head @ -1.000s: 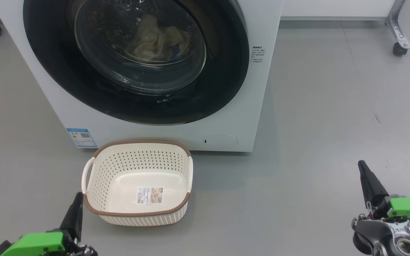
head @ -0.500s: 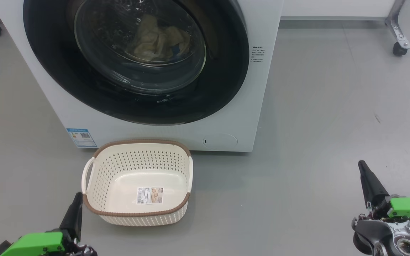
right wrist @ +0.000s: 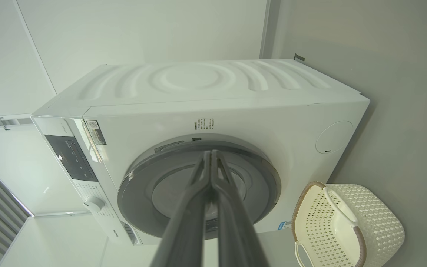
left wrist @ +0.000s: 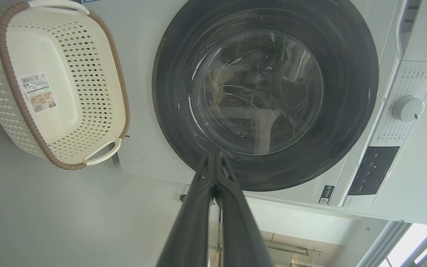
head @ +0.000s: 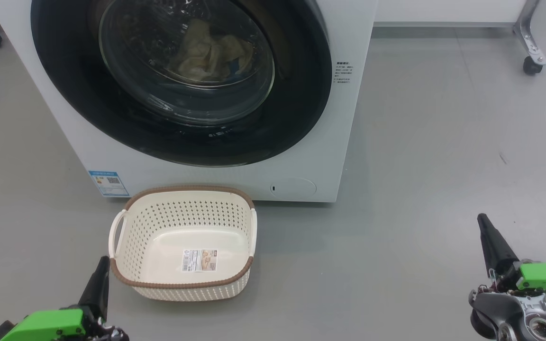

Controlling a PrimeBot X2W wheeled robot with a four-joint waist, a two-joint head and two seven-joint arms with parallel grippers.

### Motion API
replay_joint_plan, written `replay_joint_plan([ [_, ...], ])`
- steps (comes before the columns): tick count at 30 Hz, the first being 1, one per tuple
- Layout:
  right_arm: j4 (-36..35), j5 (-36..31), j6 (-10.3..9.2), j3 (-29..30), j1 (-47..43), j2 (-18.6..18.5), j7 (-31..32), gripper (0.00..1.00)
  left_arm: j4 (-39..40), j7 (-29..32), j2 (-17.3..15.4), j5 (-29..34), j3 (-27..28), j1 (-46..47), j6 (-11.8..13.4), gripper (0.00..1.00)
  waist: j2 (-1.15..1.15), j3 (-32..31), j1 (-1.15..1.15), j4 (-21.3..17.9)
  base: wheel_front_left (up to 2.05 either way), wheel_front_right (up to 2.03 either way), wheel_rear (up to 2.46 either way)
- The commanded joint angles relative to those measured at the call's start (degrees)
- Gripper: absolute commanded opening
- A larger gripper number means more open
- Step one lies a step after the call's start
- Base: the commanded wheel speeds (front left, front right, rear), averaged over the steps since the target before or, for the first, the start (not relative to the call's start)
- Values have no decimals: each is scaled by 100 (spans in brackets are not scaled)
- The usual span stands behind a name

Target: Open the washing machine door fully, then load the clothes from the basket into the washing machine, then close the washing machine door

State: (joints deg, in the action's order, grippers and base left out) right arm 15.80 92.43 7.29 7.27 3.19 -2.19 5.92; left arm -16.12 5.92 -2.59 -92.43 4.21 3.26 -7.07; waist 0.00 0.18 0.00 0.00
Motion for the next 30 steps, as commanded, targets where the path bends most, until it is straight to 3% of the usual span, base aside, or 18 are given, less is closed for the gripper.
replay_joint_plan([
  [1,-179,-10,20,-96,297,-87,40,0,208,45,-43,15,216,292,-42,0,0,0,0,0,0,0,0],
  [30,-179,-18,20,-86,298,-81,48,0,208,52,-38,21,224,292,-42,0,0,0,0,0,0,0,0],
])
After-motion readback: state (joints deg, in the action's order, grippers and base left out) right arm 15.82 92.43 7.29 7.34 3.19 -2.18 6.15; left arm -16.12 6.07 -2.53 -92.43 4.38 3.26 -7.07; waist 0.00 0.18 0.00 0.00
